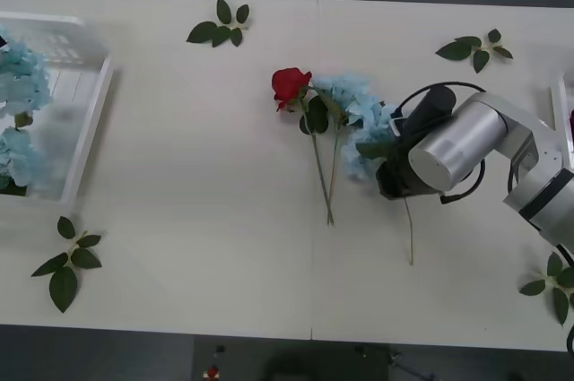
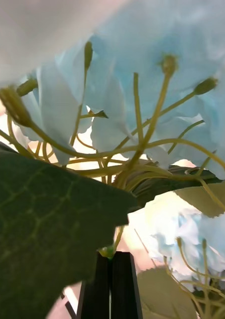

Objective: Put the red flowers into the right box and the blue flowers into the left box

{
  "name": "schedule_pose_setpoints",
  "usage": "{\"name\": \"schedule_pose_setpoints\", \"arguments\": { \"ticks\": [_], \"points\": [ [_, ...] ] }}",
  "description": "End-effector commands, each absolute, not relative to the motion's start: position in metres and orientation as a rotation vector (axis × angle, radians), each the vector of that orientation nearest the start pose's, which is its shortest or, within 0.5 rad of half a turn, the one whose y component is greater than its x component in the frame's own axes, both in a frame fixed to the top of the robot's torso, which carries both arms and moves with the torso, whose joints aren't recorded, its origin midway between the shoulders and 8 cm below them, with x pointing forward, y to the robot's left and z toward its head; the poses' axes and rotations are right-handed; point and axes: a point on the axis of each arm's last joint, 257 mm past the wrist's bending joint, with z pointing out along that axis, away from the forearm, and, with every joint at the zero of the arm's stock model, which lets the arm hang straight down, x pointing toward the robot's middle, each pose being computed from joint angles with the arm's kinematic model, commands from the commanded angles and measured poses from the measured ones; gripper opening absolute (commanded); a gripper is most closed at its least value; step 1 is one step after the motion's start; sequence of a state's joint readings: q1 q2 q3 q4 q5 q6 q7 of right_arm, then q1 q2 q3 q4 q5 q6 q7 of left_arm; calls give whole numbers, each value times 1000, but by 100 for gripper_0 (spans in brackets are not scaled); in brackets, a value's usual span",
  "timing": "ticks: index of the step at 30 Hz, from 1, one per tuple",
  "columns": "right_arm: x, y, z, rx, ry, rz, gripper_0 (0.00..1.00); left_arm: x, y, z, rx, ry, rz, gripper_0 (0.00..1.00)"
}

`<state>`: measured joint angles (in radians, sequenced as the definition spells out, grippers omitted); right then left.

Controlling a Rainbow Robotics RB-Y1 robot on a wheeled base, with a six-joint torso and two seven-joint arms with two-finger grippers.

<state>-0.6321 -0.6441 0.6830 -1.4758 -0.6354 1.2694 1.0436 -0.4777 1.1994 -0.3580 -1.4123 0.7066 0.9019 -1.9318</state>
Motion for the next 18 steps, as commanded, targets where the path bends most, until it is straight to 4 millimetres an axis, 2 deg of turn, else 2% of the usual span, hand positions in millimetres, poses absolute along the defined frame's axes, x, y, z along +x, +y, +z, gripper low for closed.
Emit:
{"name": "schedule_pose_setpoints", "arguments": {
  "ticks": [1, 2, 4, 8, 12, 16, 18],
  "points": [
    [516, -188, -315, -292, 2653, -1, 0, 566, 549, -128, 762, 2179, 820, 43],
    [517, -188, -314, -291, 2650, 3, 0, 567, 550, -129, 763, 2170, 821, 54],
    [519, -190, -313, -287, 2643, 9, 0, 570, 548, -130, 772, 2157, 821, 62],
    [523, -193, -297, -282, 2614, 55, 0, 571, 541, -130, 774, 2153, 797, 69],
    [516, -192, -264, -330, 2567, 150, 0, 569, 514, -130, 772, 2159, 666, 73],
    [495, -185, -228, -408, 2468, 292, 0, 559, 456, -119, 792, 2146, 431, 73],
    [485, -181, -204, -428, 2390, 369, 0, 556, 418, -107, 782, 2126, 281, 73]
  ]
}}
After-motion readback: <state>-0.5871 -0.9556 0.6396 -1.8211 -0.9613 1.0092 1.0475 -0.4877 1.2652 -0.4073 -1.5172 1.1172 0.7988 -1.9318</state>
